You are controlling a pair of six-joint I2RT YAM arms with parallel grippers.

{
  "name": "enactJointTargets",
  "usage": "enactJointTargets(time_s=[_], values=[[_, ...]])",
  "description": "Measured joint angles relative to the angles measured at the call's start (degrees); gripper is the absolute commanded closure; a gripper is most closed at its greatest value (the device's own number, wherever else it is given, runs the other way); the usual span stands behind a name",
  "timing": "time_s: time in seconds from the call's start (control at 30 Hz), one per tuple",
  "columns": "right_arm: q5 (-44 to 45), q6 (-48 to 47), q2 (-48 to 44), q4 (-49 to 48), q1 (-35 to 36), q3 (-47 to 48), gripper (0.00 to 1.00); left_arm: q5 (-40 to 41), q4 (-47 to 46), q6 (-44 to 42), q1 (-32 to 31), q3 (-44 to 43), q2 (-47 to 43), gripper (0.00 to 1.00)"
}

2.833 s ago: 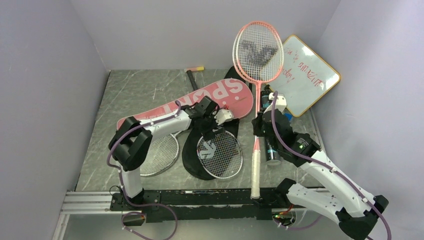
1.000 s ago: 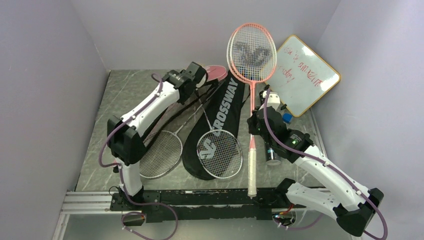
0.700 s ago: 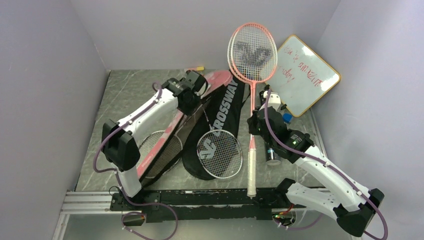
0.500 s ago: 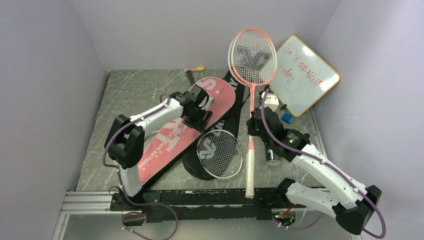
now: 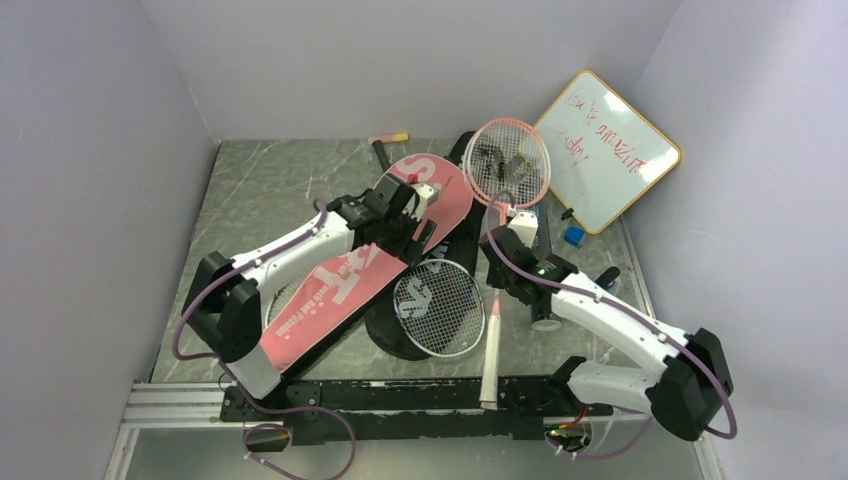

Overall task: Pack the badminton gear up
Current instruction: Place the racket bag at the center of the board, then adjust the racket bag at the center of the board.

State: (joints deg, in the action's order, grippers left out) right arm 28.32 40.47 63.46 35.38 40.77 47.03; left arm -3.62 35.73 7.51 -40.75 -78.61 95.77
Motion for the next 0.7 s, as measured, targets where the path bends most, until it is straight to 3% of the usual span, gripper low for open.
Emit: enactJointTargets(time_s=[0.3, 0.7], values=[[-3.80, 3.91, 6.34, -7.06, -3.87, -4.90, 0.98, 10.86, 3.37, -0.92, -1.95, 11.93, -3.74, 0.30], [-4.87, 3.41, 6.49, -12.17, -4.44, -6.51, 0.96, 10.51, 4.07, -1.46, -1.86, 13.20, 1.84, 0.39]])
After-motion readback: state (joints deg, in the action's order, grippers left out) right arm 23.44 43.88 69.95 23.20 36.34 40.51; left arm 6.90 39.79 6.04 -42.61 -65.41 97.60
